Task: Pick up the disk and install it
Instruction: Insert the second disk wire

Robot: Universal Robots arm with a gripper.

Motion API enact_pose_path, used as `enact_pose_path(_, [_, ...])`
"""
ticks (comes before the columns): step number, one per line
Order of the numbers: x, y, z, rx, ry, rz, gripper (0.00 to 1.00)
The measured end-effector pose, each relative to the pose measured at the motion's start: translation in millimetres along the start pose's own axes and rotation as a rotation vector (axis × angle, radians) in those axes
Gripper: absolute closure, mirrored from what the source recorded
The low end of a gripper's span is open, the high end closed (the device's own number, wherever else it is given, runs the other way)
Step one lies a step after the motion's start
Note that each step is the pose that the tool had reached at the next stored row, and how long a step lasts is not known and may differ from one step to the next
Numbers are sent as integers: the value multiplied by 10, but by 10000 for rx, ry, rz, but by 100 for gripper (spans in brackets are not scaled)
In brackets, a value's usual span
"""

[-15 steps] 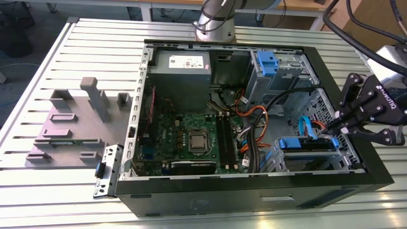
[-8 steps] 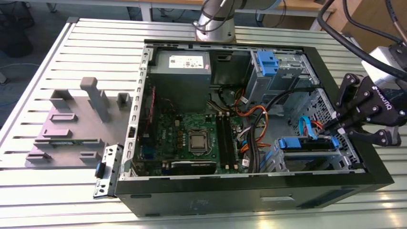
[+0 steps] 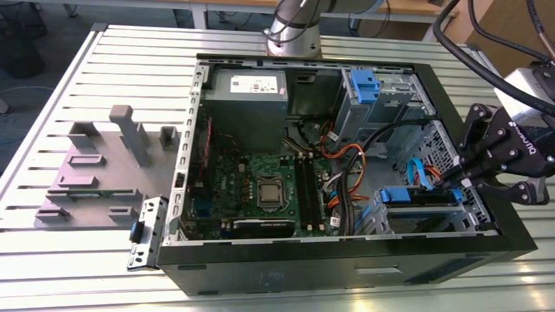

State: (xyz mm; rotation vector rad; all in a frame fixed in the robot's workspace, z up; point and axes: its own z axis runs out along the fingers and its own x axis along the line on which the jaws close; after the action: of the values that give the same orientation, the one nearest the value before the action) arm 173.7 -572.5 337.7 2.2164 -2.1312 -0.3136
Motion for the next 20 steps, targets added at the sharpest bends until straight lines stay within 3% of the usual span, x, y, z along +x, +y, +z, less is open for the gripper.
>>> enact_pose_path(4, [11,28,4,4,1,0,84])
enact_pose_path(20, [55,26,31,4,2,-1,84])
